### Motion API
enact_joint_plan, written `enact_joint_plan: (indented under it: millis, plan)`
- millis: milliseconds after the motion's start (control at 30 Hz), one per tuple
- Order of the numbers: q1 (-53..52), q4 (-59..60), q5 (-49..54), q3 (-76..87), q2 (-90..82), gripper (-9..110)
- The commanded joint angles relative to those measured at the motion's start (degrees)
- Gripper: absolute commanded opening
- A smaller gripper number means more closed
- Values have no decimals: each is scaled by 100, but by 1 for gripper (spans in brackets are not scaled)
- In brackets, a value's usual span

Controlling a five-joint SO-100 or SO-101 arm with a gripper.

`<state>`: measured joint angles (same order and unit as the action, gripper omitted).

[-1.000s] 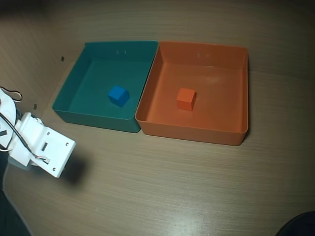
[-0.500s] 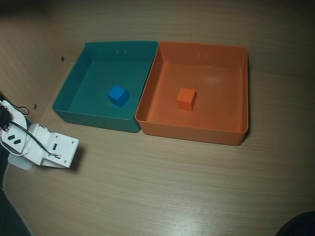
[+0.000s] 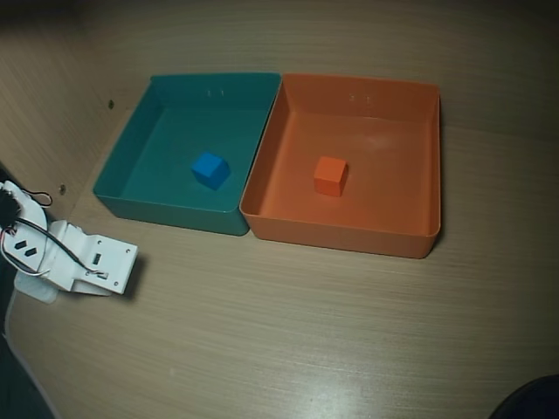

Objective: Grasp a cube and put it in the box.

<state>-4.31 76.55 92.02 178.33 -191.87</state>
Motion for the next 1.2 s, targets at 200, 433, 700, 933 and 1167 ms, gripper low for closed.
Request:
enact_joint_plan:
  millis: [200, 433, 700, 933, 1167]
  plan:
    - [0, 97, -255, 343, -35, -6]
    - [0, 114, -237, 343, -26, -6]
    - [0, 114, -237, 343, -26, -6]
    - [0, 114, -237, 343, -26, -6]
    - [0, 114, -237, 343, -26, -6]
